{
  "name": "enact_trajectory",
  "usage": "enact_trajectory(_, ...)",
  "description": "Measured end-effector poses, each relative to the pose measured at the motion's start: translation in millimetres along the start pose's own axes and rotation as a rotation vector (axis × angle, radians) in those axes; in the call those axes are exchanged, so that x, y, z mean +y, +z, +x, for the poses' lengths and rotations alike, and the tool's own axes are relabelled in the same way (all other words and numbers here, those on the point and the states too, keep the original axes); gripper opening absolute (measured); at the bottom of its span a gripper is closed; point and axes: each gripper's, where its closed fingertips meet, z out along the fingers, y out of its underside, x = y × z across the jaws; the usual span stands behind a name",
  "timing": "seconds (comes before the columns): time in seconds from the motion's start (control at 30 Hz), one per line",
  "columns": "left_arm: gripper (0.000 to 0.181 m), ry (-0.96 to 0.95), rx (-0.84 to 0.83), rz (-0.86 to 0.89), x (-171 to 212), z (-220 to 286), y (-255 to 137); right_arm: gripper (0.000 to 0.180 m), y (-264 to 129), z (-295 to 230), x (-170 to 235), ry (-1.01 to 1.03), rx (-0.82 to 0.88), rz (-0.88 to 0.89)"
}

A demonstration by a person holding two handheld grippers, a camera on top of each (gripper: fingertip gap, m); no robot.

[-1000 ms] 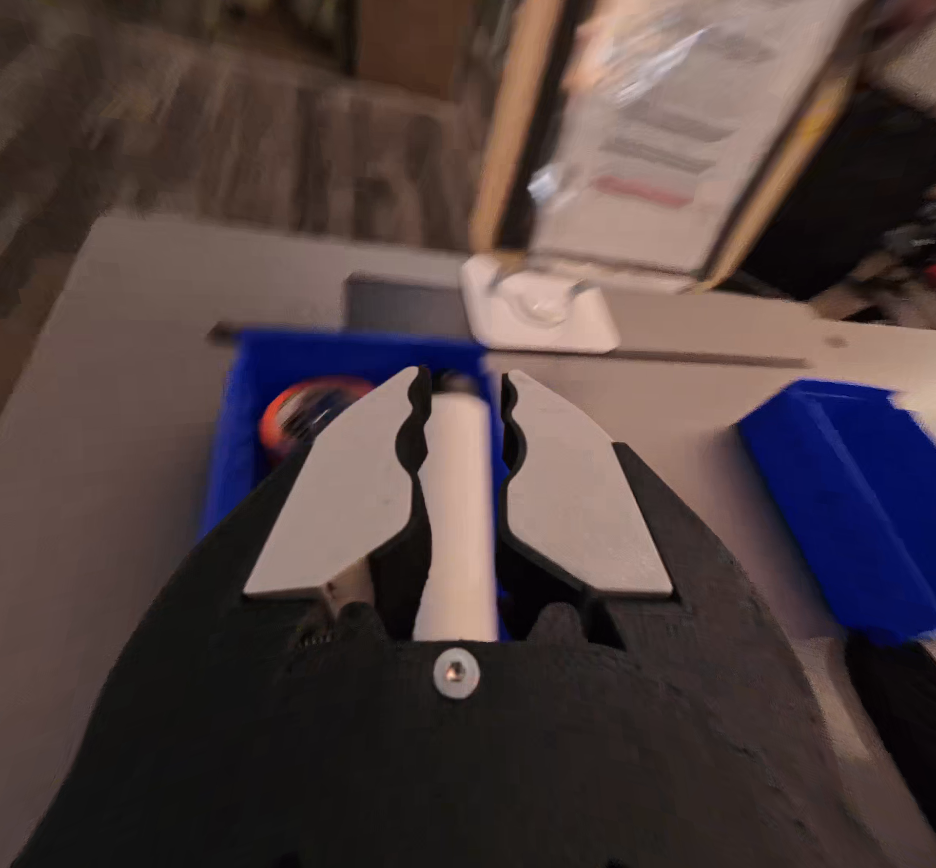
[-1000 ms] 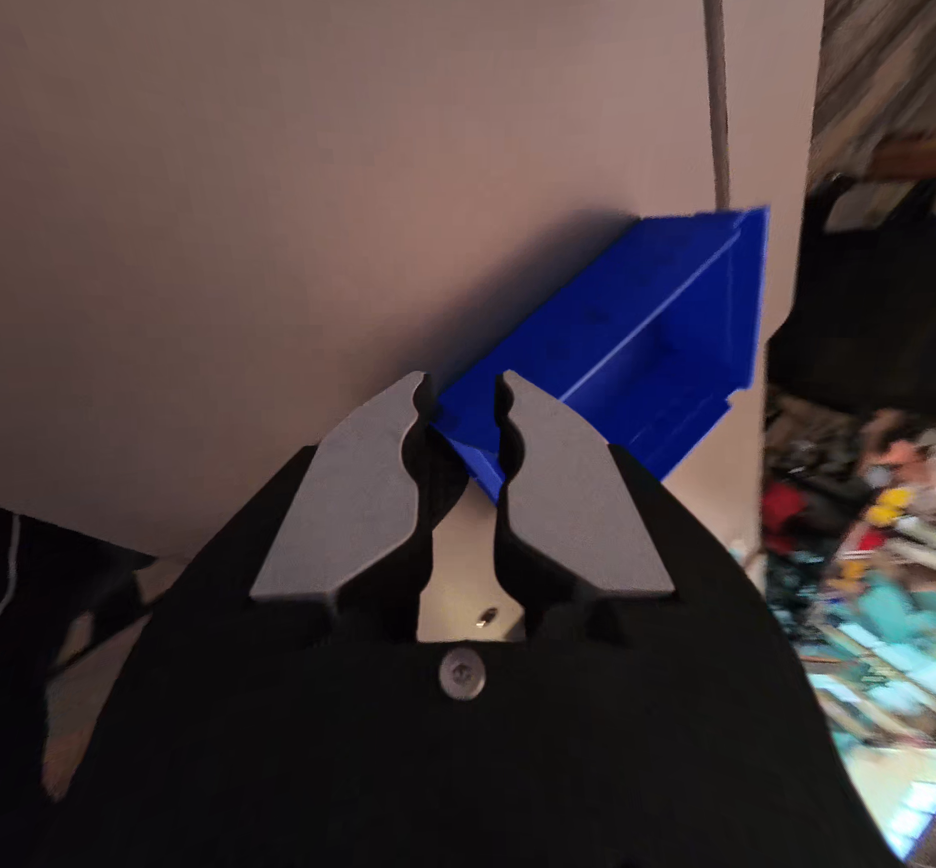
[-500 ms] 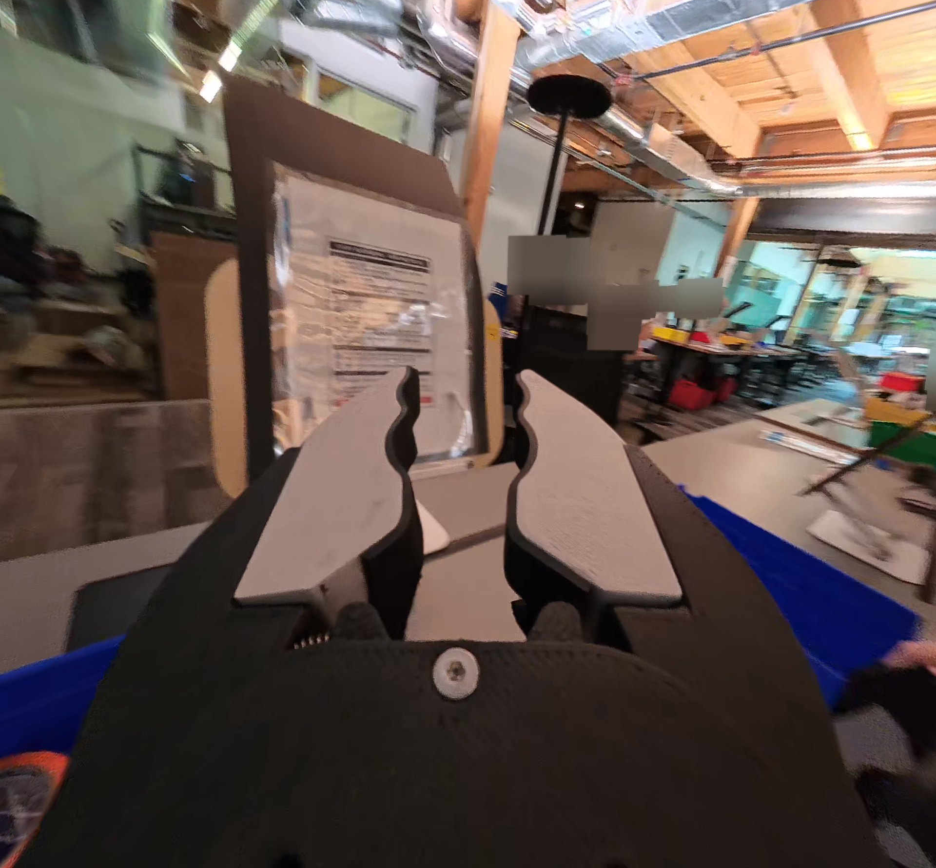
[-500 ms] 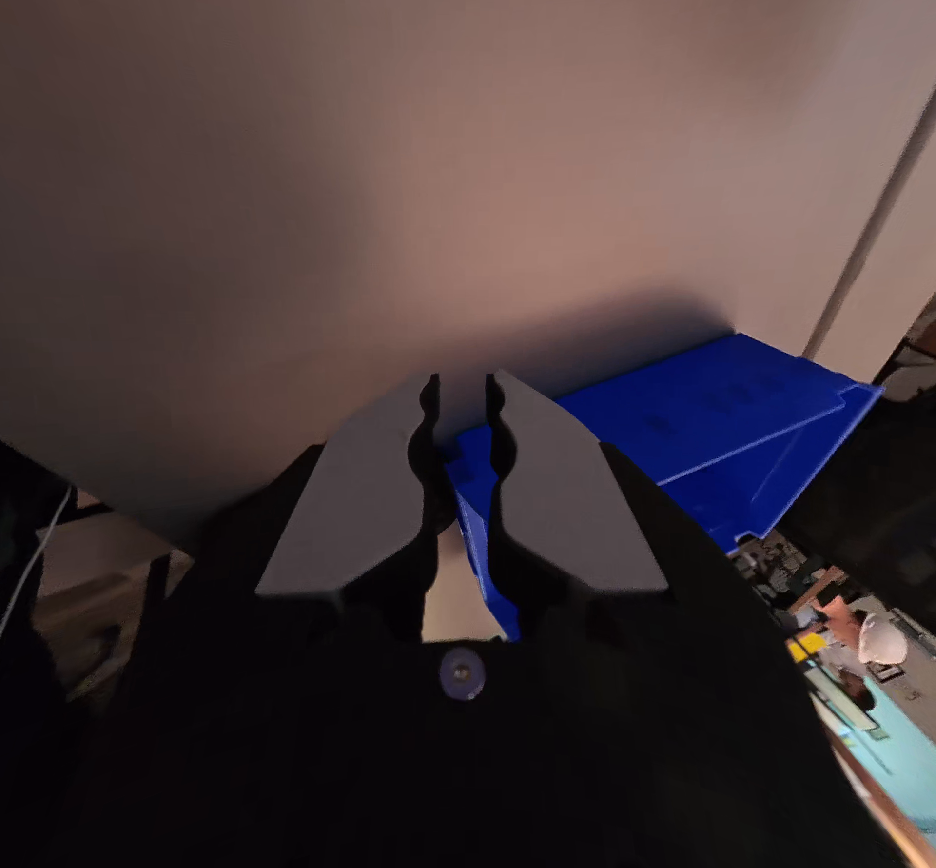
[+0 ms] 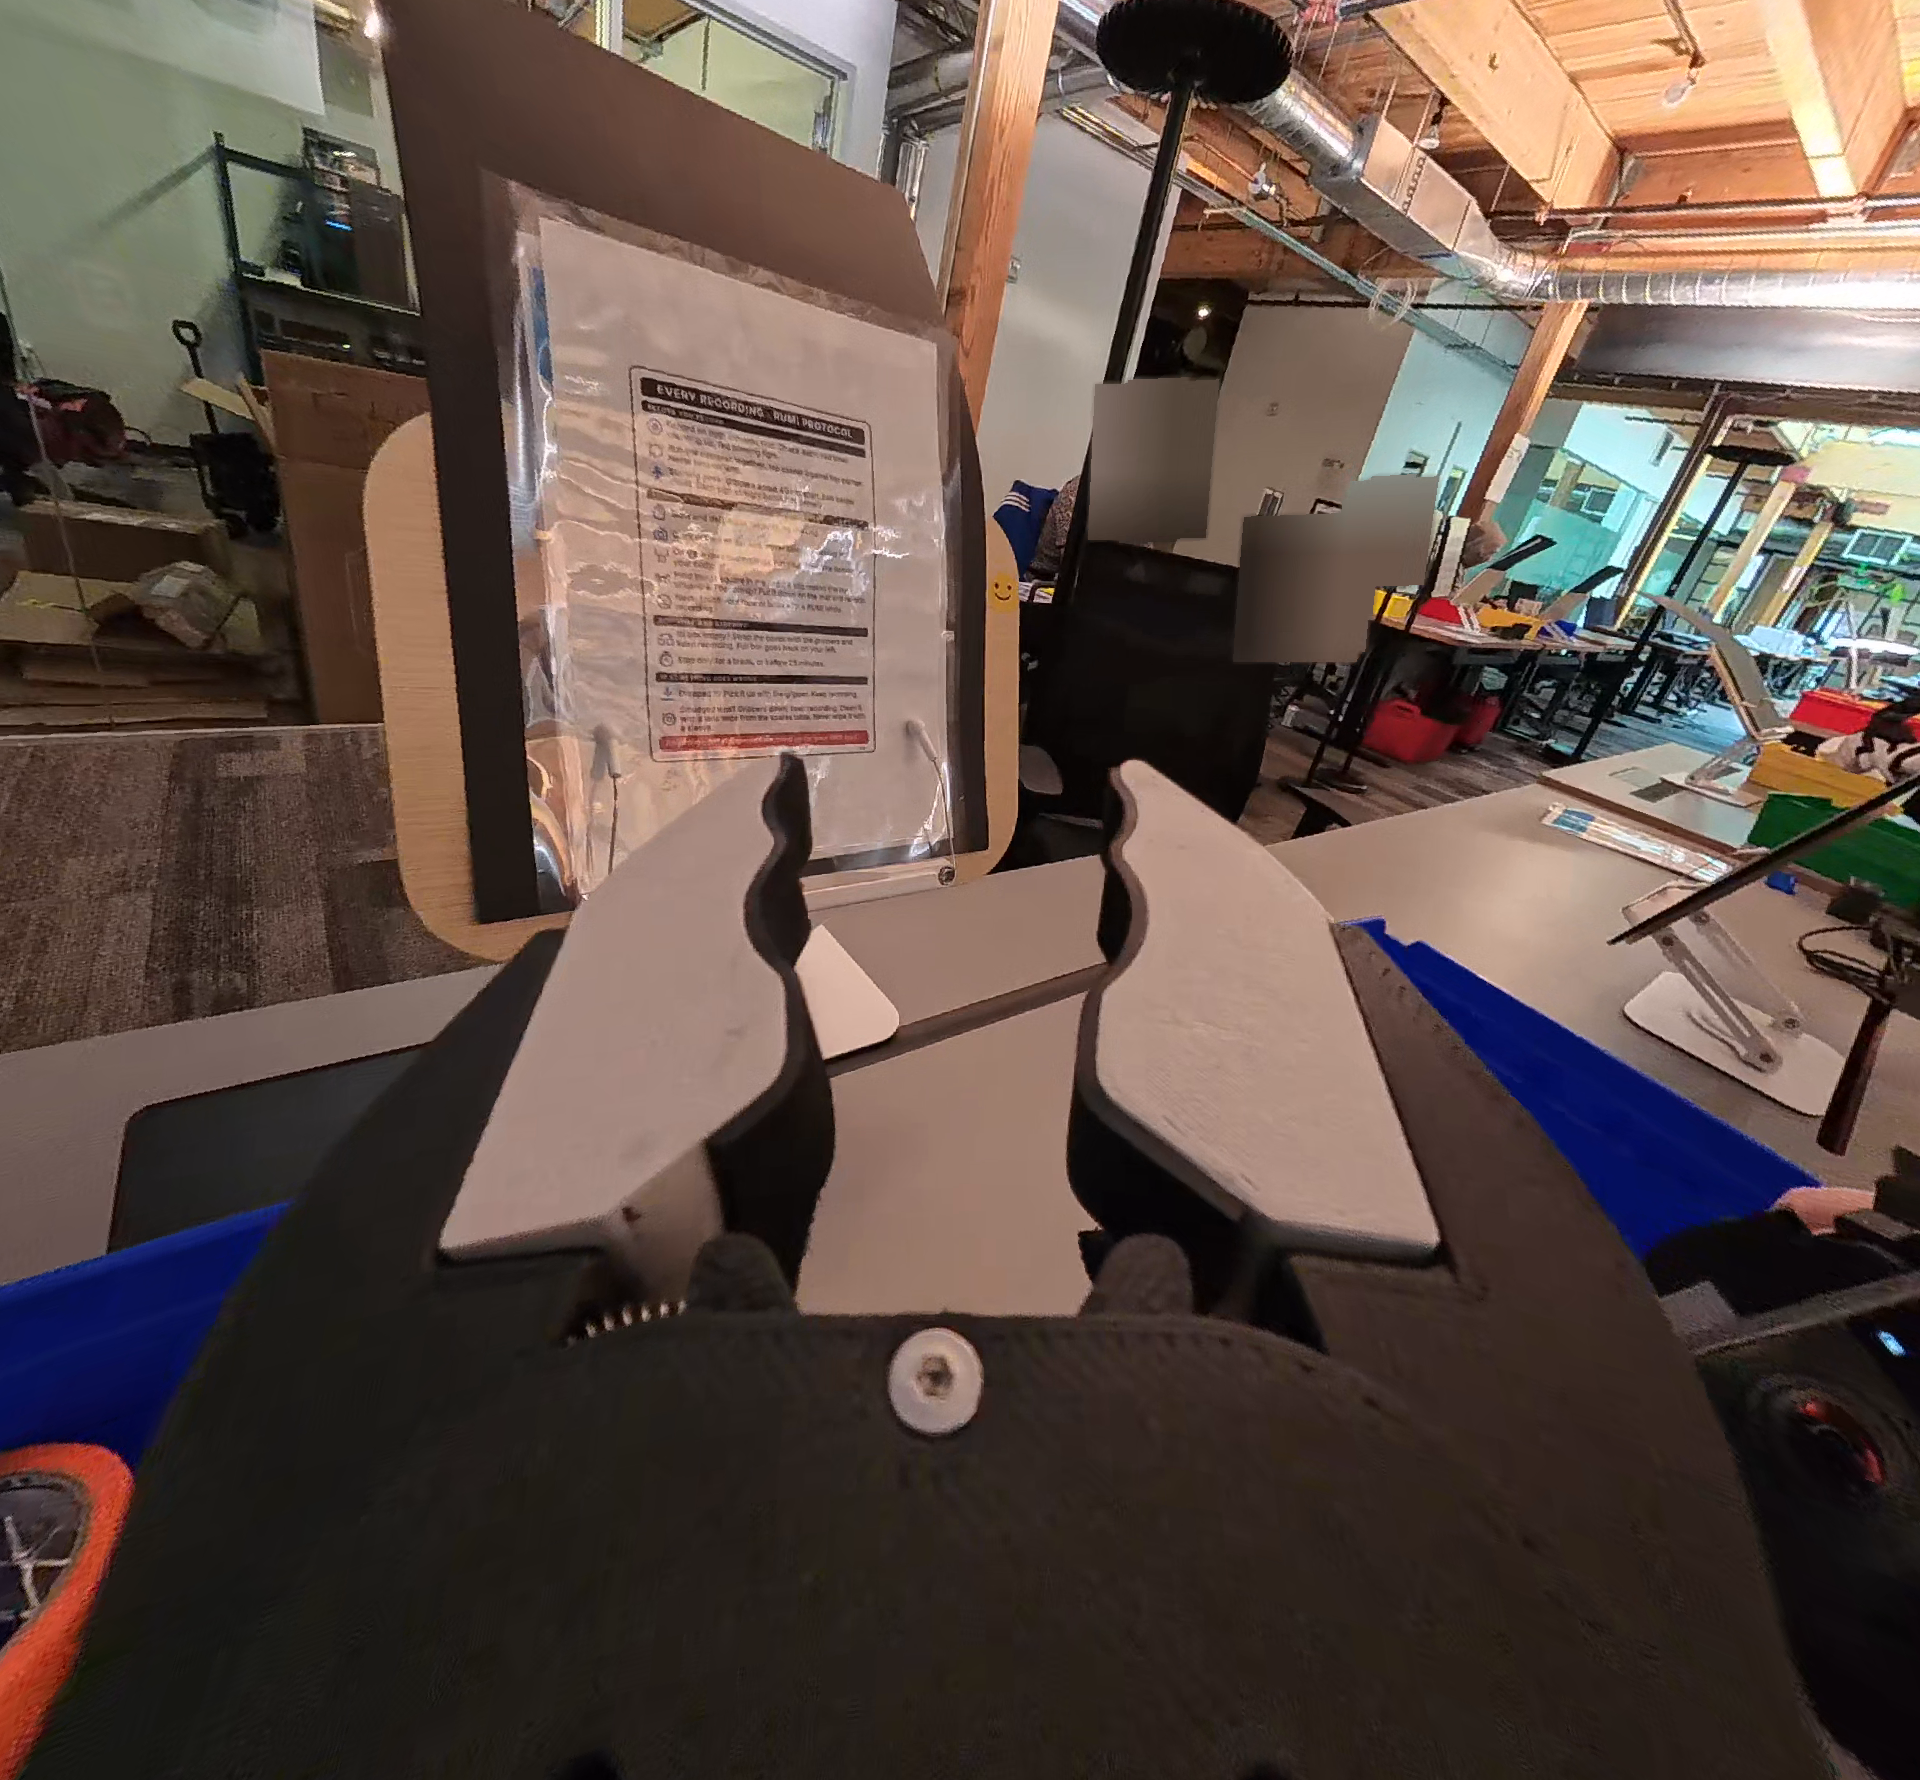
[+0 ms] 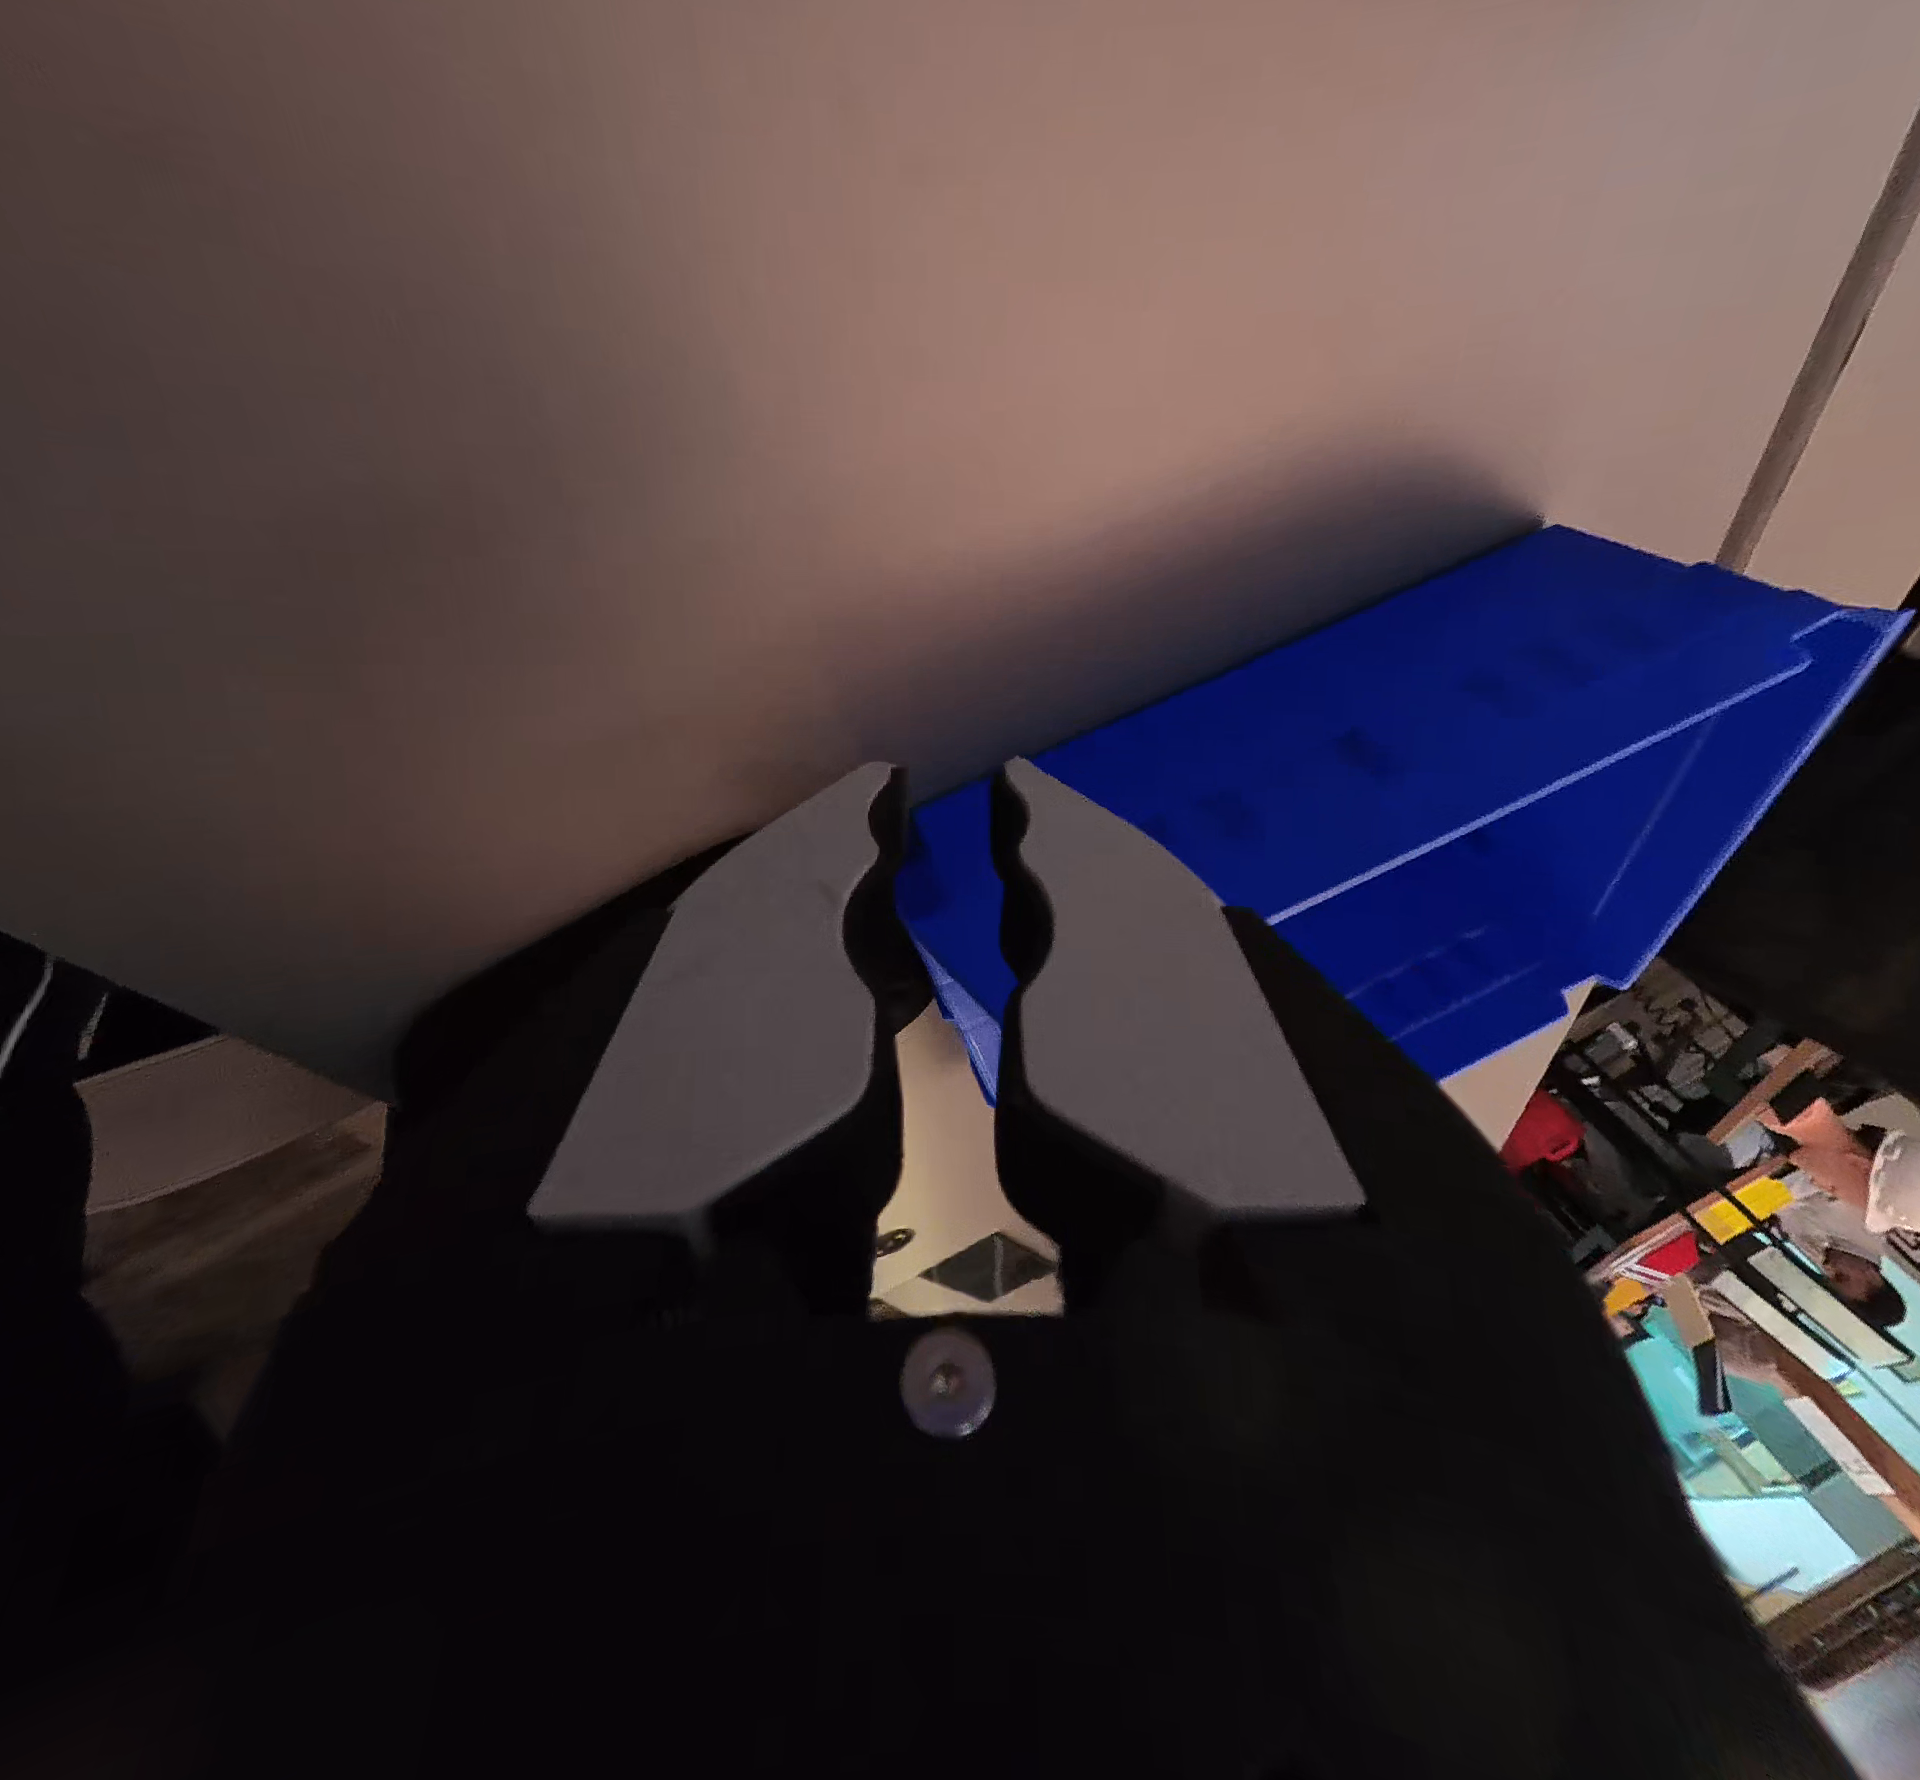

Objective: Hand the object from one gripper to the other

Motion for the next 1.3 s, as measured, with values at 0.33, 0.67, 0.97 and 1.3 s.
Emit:
enact_trajectory(0.33,0.053,-0.011,0.003,-0.057,18.1,2.1,13.0,0.015,4.0,-19.6,-11.5,-0.105,-0.021,-0.014)
enact_trajectory(0.67,0.054,-0.003,-0.010,-0.051,13.3,1.7,9.0,0.013,6.4,-8.5,8.3,-0.053,-0.092,-0.029)
enact_trajectory(0.97,0.056,0.016,-0.051,0.003,-17.8,-14.7,-21.2,0.013,19.0,21.8,15.6,0.076,-0.117,-0.061)
enact_trajectory(1.3,0.056,0.200,-0.140,-0.006,-34.3,-16.6,-41.4,0.007,-3.6,76.5,14.1,0.263,-0.127,0.193)
